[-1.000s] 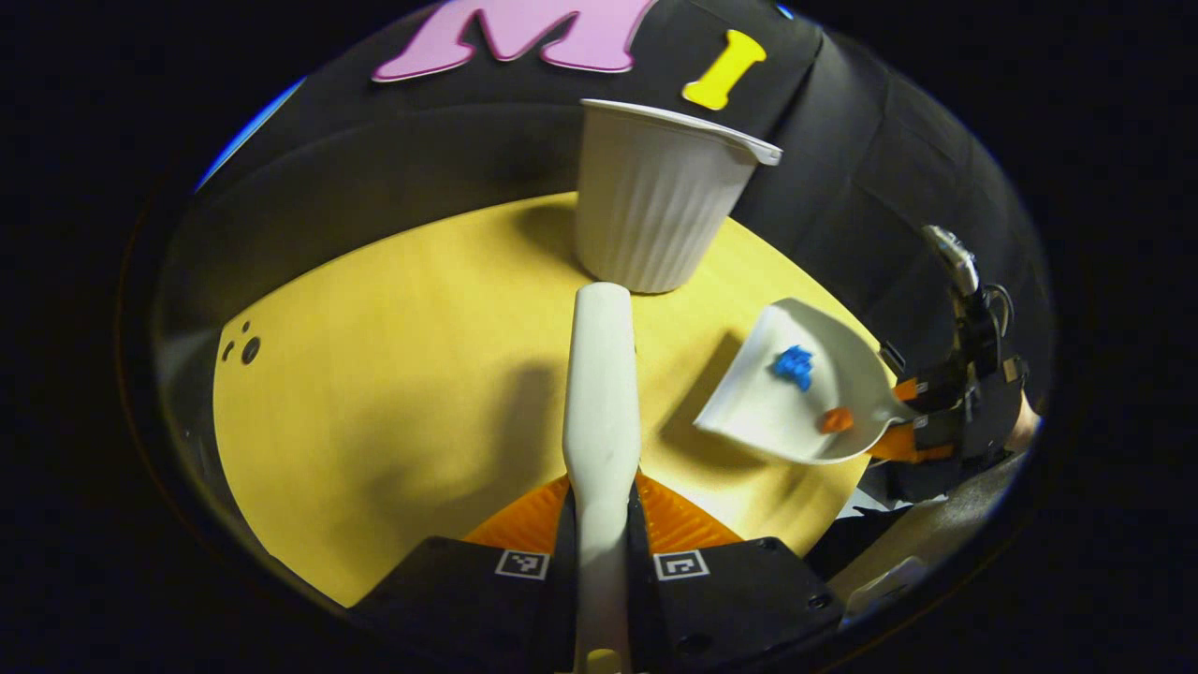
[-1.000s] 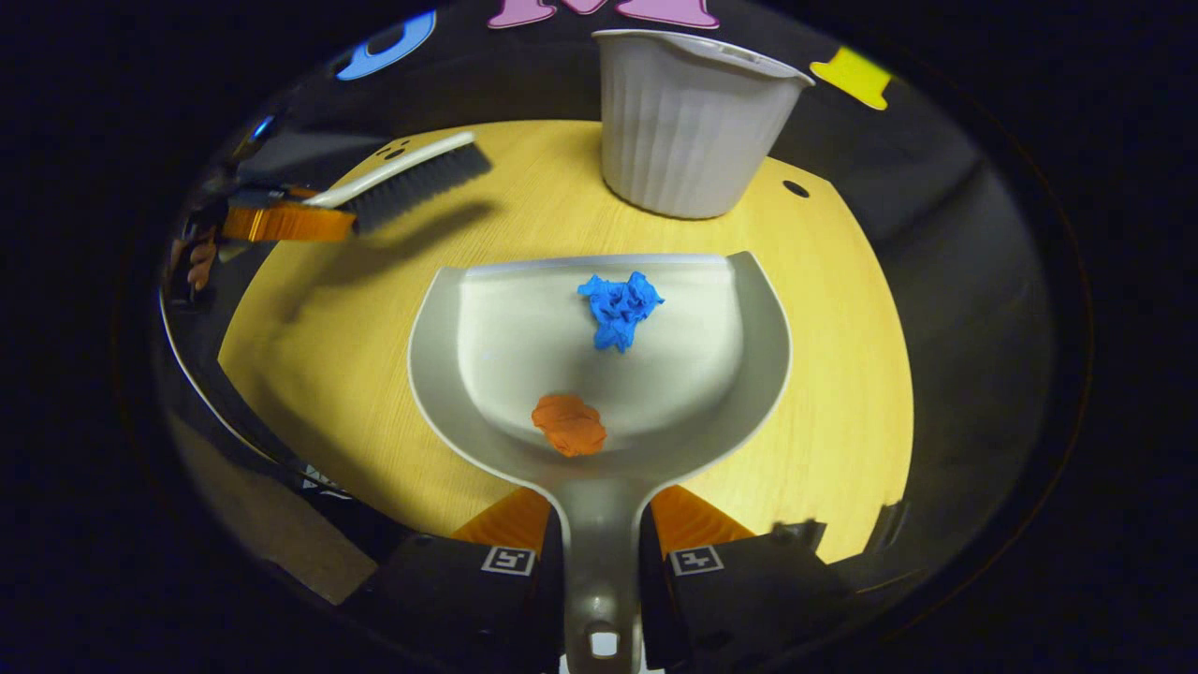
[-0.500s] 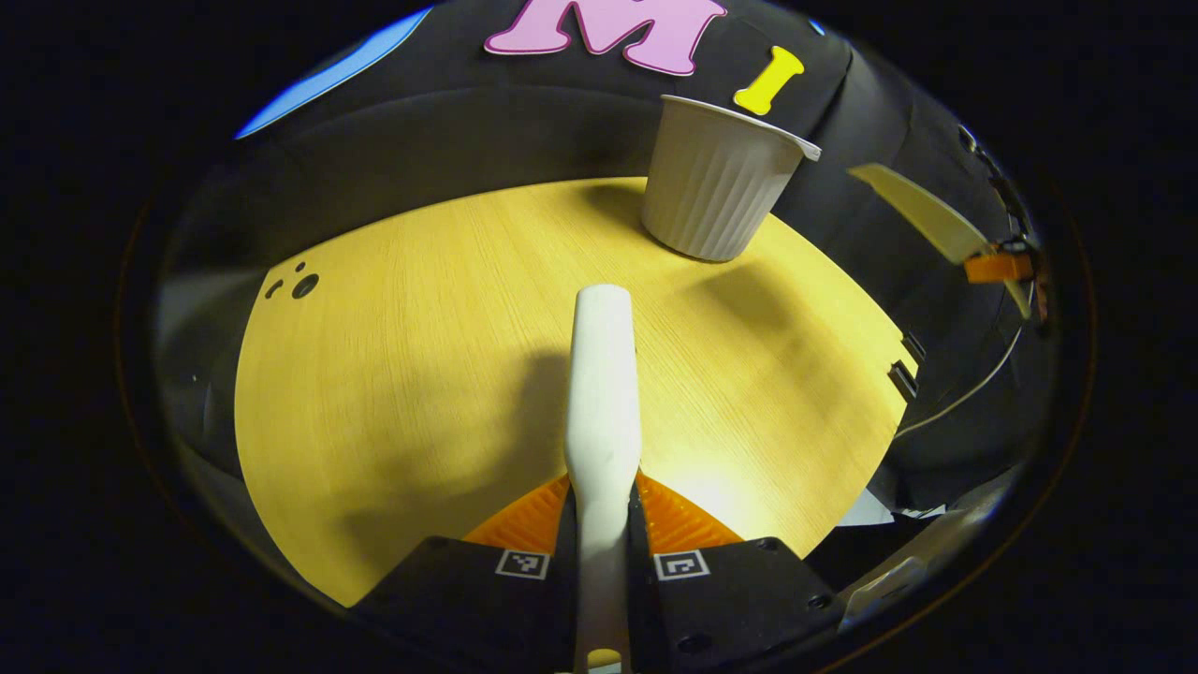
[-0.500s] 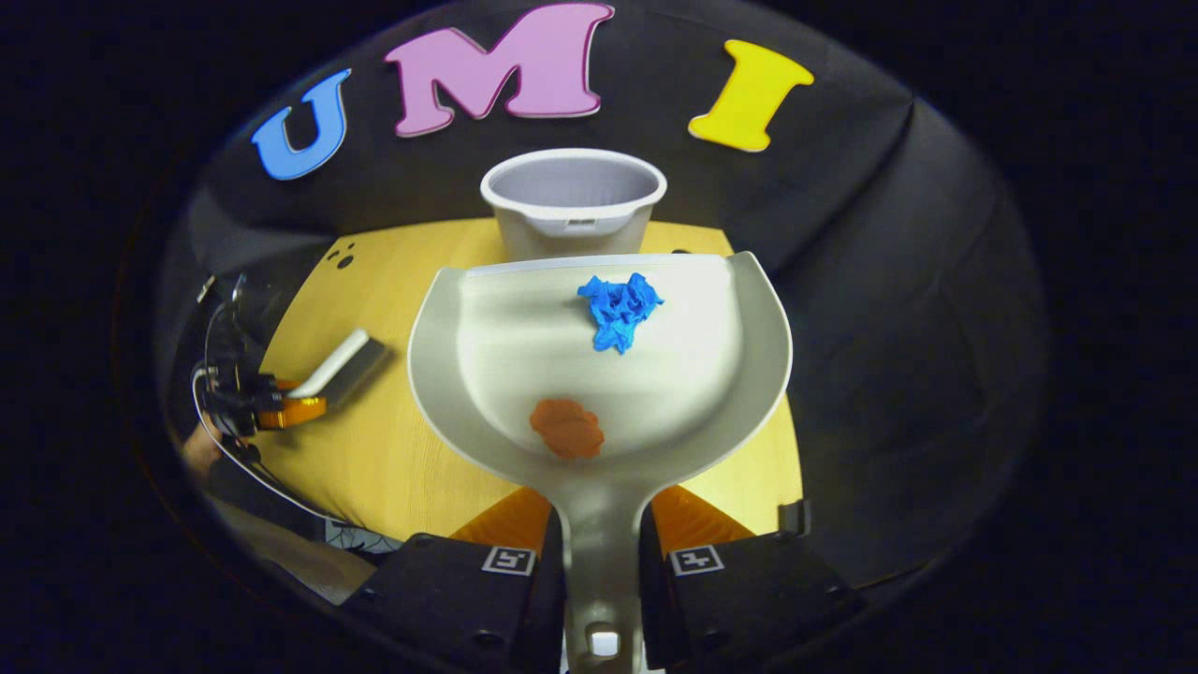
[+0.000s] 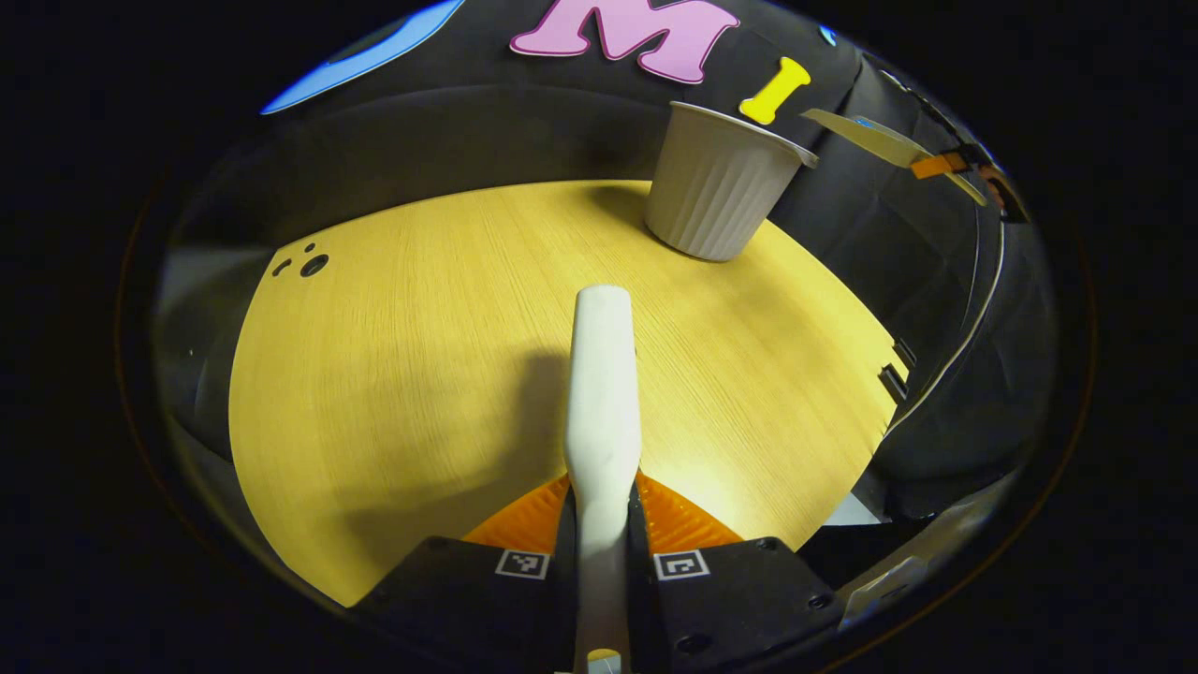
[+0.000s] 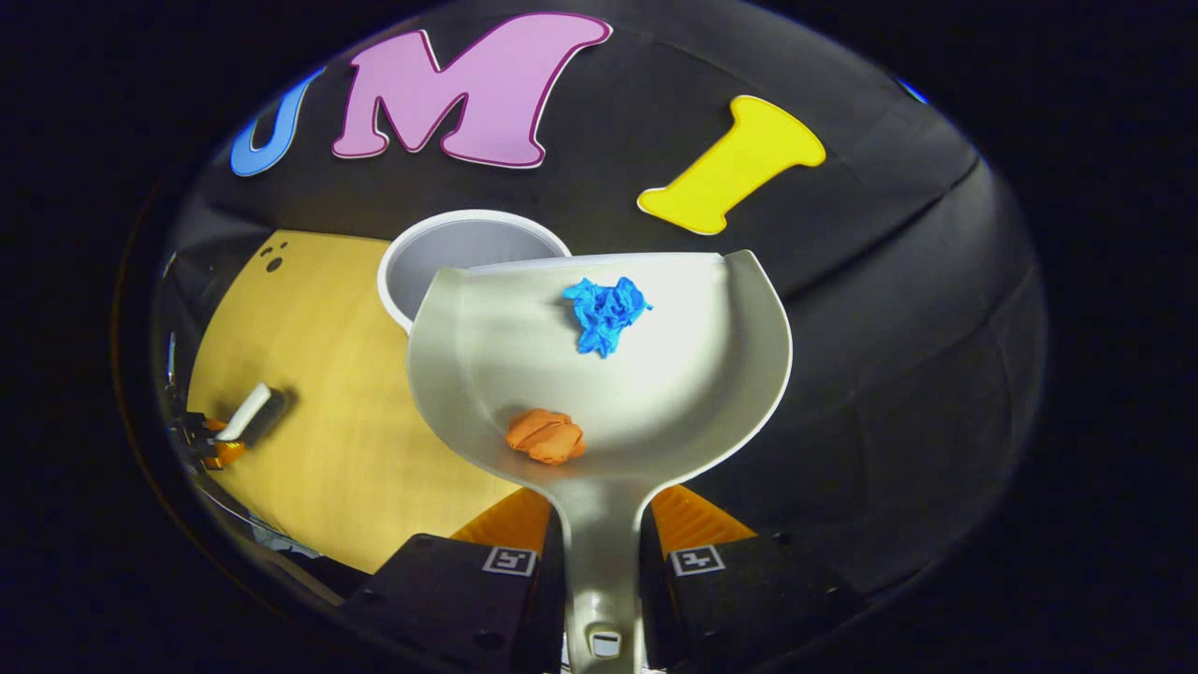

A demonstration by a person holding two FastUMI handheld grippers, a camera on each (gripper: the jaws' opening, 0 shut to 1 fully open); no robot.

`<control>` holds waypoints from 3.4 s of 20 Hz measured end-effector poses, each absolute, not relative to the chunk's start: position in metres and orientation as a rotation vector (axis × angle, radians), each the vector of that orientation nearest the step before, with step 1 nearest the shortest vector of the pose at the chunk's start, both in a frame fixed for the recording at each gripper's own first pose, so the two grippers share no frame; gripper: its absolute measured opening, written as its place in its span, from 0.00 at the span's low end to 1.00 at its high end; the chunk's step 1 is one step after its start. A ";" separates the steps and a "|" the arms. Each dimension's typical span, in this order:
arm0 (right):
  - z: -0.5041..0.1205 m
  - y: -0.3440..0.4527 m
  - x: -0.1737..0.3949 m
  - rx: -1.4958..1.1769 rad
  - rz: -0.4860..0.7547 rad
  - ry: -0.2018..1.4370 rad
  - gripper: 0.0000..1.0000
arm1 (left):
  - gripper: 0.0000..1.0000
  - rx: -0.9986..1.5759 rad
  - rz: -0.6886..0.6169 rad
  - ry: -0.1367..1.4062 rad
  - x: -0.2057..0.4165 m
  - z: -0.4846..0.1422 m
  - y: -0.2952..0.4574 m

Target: Pick up the small broom and dustpan from the desktop, sweep the trash into the dustpan with the broom, and then empty the trash into the garbage bin.

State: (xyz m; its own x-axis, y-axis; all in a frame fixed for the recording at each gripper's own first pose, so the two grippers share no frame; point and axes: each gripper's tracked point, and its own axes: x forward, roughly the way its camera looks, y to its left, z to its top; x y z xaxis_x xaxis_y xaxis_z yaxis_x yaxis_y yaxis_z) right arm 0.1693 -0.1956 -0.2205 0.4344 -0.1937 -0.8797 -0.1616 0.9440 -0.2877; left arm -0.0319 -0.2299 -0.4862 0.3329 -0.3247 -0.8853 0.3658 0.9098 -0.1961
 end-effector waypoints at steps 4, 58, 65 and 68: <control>-0.217 -0.207 0.202 -0.531 0.009 1.162 0.37 | 0.27 0.049 -0.437 1.147 -0.033 -0.488 -0.228; -0.414 0.025 -0.031 -0.157 0.439 1.267 0.37 | 0.27 0.201 -0.274 1.143 -0.022 -0.497 -0.221; -0.451 0.041 -0.035 -0.138 0.421 1.312 0.39 | 0.27 0.240 -0.244 1.155 -0.024 -0.518 -0.216; -0.458 0.050 -0.034 -0.113 0.425 1.328 0.37 | 0.27 0.245 -0.239 1.164 -0.021 -0.527 -0.212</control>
State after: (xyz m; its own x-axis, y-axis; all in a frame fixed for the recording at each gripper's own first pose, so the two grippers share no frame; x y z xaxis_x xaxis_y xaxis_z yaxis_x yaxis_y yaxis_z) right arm -0.0338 0.0504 -0.4582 0.1764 0.2360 -0.9556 -0.3630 0.9180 0.1597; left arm -0.0214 -0.2124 -0.5266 0.3765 -0.0588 -0.9245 0.3105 0.9483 0.0662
